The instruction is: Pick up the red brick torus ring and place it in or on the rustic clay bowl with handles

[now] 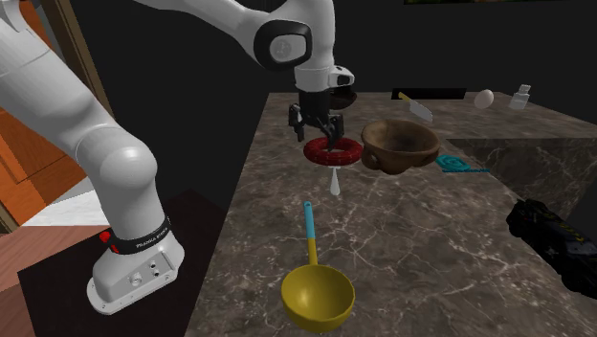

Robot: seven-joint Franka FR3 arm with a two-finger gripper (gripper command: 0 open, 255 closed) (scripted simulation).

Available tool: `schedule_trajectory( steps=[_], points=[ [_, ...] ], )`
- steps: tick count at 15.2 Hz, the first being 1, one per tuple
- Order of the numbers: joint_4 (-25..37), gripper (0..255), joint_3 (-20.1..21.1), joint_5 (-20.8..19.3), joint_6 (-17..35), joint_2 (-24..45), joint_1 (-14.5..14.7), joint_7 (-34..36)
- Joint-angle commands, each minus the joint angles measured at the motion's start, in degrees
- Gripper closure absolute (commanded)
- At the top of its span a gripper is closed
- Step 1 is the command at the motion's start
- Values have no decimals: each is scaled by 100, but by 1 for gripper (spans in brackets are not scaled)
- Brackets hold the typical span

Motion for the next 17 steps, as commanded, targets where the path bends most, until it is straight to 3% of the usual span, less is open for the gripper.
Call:
schedule_trajectory(
  steps=[1, 9, 10, 17],
  points=[
    [-64, 0, -36, 38, 160, 99, 27, -31],
    [-64, 0, -36, 38, 159, 99, 27, -30],
    [-64, 255, -36, 38, 159, 99, 27, -30],
    [-64, 255, -35, 38, 158, 98, 27, -30]
  ],
)
